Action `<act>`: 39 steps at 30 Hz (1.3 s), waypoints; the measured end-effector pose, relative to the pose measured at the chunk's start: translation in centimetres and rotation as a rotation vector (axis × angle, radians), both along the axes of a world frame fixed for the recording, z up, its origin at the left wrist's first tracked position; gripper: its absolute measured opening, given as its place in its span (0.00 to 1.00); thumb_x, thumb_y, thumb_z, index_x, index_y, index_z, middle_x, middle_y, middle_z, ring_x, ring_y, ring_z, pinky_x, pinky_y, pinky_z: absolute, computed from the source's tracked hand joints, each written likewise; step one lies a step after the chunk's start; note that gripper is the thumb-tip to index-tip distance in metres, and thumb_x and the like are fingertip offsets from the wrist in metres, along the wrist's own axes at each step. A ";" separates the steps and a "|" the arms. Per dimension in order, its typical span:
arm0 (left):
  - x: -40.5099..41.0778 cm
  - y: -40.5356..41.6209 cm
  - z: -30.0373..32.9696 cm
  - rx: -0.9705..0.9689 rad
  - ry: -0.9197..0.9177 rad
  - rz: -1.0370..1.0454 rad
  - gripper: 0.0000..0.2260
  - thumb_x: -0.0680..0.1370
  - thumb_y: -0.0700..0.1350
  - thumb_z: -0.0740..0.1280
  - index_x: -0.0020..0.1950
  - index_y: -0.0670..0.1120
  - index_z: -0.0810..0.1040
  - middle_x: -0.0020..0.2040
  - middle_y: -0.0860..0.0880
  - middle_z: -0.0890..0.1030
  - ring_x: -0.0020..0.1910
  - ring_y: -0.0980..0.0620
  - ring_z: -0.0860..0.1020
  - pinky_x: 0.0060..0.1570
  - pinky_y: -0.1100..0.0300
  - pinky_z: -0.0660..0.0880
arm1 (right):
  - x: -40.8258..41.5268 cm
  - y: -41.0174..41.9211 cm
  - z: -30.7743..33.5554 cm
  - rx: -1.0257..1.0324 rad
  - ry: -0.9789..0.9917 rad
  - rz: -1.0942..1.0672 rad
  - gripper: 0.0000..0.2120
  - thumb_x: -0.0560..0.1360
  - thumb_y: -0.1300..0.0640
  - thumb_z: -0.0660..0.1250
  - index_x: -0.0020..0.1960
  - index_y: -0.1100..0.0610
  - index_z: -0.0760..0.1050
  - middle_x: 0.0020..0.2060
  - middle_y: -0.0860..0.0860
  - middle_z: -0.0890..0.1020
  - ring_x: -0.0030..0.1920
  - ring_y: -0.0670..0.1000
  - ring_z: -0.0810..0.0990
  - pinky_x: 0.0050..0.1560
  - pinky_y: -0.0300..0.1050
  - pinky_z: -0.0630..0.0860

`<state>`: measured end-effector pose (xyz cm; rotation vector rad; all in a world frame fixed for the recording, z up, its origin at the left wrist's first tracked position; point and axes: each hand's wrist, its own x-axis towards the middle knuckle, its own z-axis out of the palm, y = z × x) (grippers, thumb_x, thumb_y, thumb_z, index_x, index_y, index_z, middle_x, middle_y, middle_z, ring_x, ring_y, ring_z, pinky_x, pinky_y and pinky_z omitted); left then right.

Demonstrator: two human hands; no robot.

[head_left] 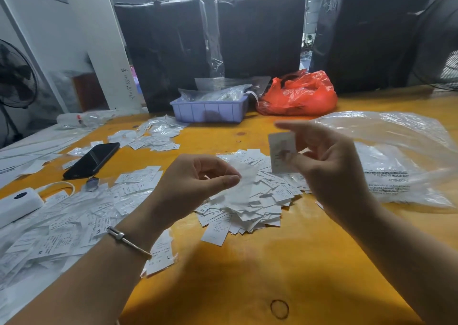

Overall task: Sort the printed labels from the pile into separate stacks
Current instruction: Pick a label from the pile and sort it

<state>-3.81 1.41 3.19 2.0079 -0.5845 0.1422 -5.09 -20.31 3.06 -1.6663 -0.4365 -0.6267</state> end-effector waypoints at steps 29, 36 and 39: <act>-0.3 -0.1 0.3 0.051 -0.241 0.003 0.12 0.67 0.55 0.72 0.44 0.49 0.84 0.41 0.52 0.85 0.42 0.51 0.83 0.45 0.53 0.81 | -1.5 0.3 0.5 -0.242 -0.271 -0.125 0.24 0.67 0.65 0.73 0.60 0.51 0.75 0.44 0.48 0.81 0.45 0.46 0.82 0.39 0.42 0.82; -0.3 -0.2 0.2 0.063 -0.243 -0.006 0.11 0.67 0.54 0.72 0.45 0.49 0.84 0.41 0.52 0.85 0.42 0.50 0.83 0.44 0.50 0.81 | -1.4 0.4 0.5 -0.245 -0.288 -0.155 0.22 0.67 0.62 0.71 0.60 0.51 0.75 0.44 0.46 0.81 0.42 0.47 0.83 0.38 0.39 0.82; -0.4 -0.1 0.3 0.059 -0.249 -0.004 0.11 0.67 0.54 0.72 0.45 0.50 0.84 0.41 0.53 0.85 0.42 0.51 0.83 0.44 0.51 0.81 | -1.4 0.4 0.4 -0.269 -0.289 -0.165 0.22 0.68 0.62 0.72 0.60 0.49 0.75 0.44 0.46 0.81 0.42 0.46 0.83 0.39 0.38 0.82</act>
